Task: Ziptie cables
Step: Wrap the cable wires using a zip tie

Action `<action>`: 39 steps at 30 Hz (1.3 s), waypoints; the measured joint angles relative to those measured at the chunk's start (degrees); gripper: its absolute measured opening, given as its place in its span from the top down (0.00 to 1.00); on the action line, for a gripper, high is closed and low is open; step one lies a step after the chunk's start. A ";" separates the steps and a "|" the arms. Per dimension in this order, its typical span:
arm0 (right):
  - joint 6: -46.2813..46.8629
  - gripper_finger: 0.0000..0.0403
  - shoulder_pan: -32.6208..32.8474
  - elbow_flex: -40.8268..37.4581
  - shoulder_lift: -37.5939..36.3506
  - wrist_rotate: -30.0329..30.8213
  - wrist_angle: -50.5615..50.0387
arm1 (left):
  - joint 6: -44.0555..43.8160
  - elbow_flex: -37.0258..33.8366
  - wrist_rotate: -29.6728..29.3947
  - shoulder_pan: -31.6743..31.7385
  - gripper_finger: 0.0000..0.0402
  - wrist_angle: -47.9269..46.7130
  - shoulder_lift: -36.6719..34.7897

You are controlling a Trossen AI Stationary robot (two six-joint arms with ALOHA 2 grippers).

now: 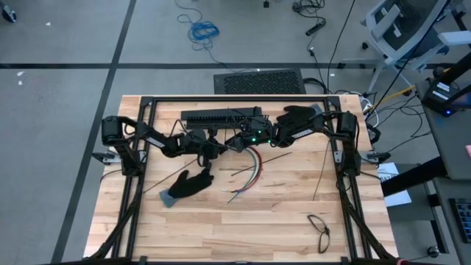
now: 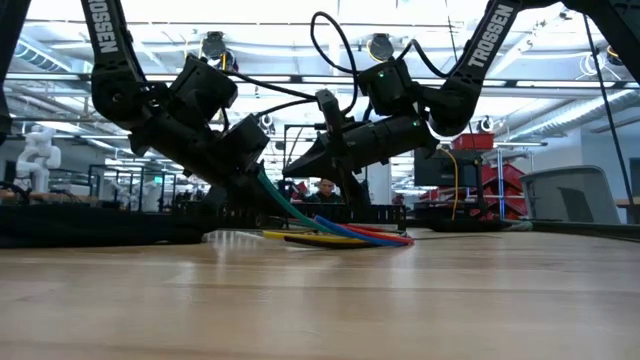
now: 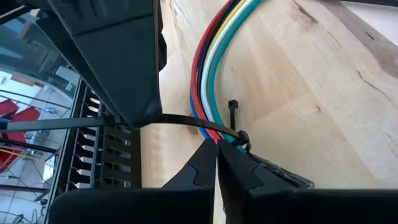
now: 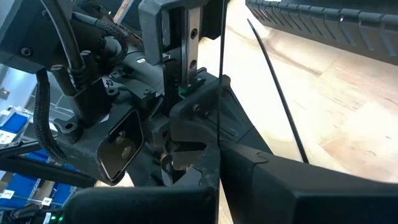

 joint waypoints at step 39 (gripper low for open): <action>0.16 1.00 -0.04 0.00 0.02 -0.17 -0.37 | -11.24 0.04 4.57 1.68 0.67 -11.15 -9.14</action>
